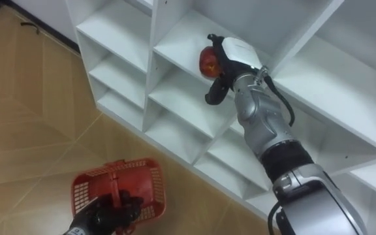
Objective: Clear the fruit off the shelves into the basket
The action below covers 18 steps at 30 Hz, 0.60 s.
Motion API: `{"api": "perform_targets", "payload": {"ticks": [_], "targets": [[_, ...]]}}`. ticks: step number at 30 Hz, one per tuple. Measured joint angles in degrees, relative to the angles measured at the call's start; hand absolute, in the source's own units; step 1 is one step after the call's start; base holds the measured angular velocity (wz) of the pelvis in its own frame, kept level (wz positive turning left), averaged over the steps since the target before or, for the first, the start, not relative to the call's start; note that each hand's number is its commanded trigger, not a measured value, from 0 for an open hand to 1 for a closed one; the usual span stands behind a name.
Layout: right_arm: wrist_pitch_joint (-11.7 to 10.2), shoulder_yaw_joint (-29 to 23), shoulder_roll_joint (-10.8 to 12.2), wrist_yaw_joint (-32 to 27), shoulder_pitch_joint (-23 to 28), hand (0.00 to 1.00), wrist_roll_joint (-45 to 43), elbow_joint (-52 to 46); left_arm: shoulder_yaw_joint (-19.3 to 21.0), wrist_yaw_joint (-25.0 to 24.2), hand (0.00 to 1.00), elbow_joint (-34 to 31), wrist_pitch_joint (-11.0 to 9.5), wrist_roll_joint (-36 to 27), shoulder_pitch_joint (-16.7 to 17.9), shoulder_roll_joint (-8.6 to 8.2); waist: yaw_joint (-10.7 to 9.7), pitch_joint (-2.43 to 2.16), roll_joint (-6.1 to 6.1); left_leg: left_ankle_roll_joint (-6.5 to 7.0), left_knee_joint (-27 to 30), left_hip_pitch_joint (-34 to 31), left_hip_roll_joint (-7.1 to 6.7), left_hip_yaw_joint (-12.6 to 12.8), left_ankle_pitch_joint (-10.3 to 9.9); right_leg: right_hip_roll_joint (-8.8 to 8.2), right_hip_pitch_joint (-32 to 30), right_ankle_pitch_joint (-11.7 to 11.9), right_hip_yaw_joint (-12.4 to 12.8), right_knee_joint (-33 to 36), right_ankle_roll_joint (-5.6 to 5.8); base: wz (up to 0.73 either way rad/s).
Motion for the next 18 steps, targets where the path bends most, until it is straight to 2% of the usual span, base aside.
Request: {"api": "perform_targets", "payload": {"ticks": [6,12,18], "targets": [[-0.05,-0.01,-0.07,-0.36,-0.98,0.0,0.76,1.09,0.02,0.08,1.0,0.01,0.02,-0.02,-0.06,-0.06,0.14,-0.02,0.0,0.0,-0.01,-0.12,0.02,-0.08,0.0,0.02,-0.08,0.0,-0.14,0.02,0.0,0.0],[-0.12,-0.01,-0.19,-1.31,-1.16,0.0,0.79,1.93,0.0,0.08,1.0,1.01,0.02,-0.02,-0.88,-0.49,1.35,-0.05,0.01,0.0,0.06,-0.07,0.0,-0.09,0.0,0.0,-0.07,0.0,-0.08,-0.03,0.0,0.0],[-0.64,-0.02,-0.18,-2.65,-1.17,0.0,0.04,1.81,0.0,0.08,1.0,2.11,0.02,-0.88,-1.3,-0.42,1.16,-0.06,0.0,0.0,0.13,-0.22,-0.04,-0.13,0.01,0.01,-0.05,0.0,-0.08,-0.04,0.0,0.0]]}}
